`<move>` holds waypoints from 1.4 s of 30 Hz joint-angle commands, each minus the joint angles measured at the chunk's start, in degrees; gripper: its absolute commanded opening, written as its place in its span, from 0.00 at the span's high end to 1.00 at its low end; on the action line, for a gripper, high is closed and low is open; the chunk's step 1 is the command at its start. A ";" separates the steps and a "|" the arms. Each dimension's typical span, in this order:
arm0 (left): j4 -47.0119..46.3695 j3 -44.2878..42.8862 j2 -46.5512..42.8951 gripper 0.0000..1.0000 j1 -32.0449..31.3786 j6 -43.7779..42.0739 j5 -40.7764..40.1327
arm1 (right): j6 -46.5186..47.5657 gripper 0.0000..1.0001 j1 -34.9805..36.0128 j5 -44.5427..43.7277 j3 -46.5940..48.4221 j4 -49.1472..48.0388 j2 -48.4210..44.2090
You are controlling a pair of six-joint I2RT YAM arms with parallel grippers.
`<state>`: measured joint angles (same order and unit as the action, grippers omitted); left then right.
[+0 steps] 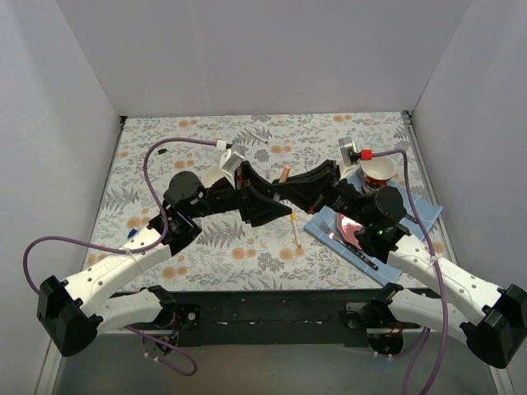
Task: Insert the pens into the pen caps
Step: Push the cap all the way onto the barrel until it clicks
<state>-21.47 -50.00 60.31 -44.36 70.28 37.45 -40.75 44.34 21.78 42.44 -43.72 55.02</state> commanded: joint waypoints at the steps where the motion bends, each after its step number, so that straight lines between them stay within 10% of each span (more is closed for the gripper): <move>1: 0.03 -4.05 1.46 0.49 -0.03 -1.37 -0.10 | -0.99 0.99 0.14 1.33 0.02 -4.53 -0.18; 6: -0.41 -4.94 2.88 1.00 -0.03 -1.29 3.15 | -1.00 0.99 0.14 1.33 0.45 -4.18 -0.36; 8: -0.32 -4.58 2.18 1.00 -0.03 -1.63 3.15 | -0.82 0.94 0.05 1.60 0.81 -1.73 -0.97; 13: 2.66 -3.18 -0.46 1.00 -0.03 -4.45 3.50 | 2.16 0.27 0.05 0.90 4.31 8.11 -4.13; 15: 3.10 -2.74 -1.60 1.00 -0.03 -4.80 3.51 | 3.66 0.20 0.05 0.46 6.25 13.72 -4.31; 35: 5.04 -0.01 -2.48 1.00 -0.03 -4.71 6.32 | 3.49 0.25 -0.04 2.48 16.98 13.23 4.12; 42: 5.30 0.16 -2.13 1.00 -0.03 -5.15 4.82 | 0.24 0.47 0.14 3.18 14.43 9.27 5.88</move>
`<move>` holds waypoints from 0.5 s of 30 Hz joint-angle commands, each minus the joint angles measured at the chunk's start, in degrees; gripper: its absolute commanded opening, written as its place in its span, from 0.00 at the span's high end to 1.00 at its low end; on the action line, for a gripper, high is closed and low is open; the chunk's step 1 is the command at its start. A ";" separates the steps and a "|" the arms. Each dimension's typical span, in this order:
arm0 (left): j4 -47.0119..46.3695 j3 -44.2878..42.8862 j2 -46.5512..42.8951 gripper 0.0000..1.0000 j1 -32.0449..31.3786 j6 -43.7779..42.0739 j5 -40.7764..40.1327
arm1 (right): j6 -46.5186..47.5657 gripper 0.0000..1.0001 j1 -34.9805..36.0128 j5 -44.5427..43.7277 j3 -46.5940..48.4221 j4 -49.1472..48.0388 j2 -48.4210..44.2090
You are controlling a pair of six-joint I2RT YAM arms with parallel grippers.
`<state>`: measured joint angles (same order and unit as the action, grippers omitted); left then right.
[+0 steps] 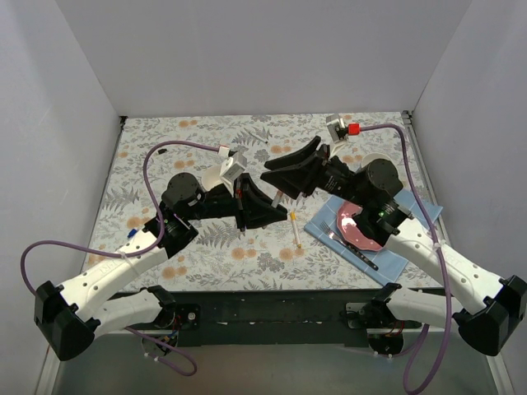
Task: Insert the pens into the pen caps
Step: Push the cap all the way onto the barrel until it clicks
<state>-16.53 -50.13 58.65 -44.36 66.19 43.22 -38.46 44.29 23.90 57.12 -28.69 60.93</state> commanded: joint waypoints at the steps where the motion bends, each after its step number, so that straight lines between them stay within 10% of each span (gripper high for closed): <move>1: 0.10 0.29 -0.38 1.00 0.06 -1.07 -0.95 | -2.15 0.52 0.18 0.89 -0.78 -5.85 -0.02; 10: -0.78 -1.02 1.02 1.00 0.06 0.51 -2.62 | -4.08 0.97 0.09 4.57 -4.91 -8.49 -0.11; 15: -2.63 -1.81 1.37 1.00 0.06 -0.36 -1.56 | -6.19 0.99 0.09 7.03 -8.52 -8.49 0.33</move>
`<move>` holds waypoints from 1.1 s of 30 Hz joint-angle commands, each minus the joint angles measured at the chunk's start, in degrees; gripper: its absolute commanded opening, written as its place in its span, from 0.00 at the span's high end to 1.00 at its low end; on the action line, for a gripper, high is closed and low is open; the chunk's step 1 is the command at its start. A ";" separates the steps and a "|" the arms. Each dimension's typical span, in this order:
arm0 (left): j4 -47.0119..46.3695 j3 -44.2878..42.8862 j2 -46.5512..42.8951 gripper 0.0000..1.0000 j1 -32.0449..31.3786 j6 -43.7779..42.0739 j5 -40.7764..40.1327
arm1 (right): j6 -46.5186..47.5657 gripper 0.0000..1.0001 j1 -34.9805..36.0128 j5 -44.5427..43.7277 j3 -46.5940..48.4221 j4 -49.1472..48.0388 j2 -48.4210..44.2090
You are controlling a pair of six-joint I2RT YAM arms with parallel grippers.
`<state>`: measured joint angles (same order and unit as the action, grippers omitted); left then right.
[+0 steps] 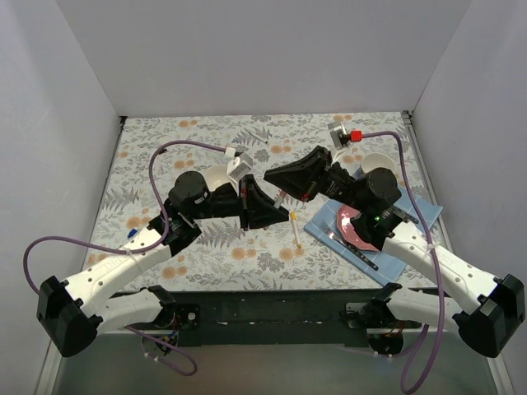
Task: Insert the pens into the pen caps
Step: Push the cap all the way onto the barrel until it clicks
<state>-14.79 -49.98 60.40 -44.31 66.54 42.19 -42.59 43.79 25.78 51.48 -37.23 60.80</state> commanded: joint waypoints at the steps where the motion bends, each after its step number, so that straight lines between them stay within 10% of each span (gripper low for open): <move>1: -4.03 -2.40 -0.20 1.00 0.02 -1.50 -0.45 | -2.41 0.99 0.68 6.55 -2.88 0.58 0.81; 17: -8.07 -5.65 3.76 1.00 0.11 -5.81 -2.20 | -14.28 0.99 3.93 7.88 -16.15 -13.13 0.55; 33: 3.89 -9.79 1.83 1.00 1.77 -12.32 -6.33 | 2.60 0.99 6.66 -0.46 -12.63 17.36 -1.90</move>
<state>-1.26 -53.30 65.23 -44.49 56.51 46.15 -43.33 46.06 18.28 41.12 -38.63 57.67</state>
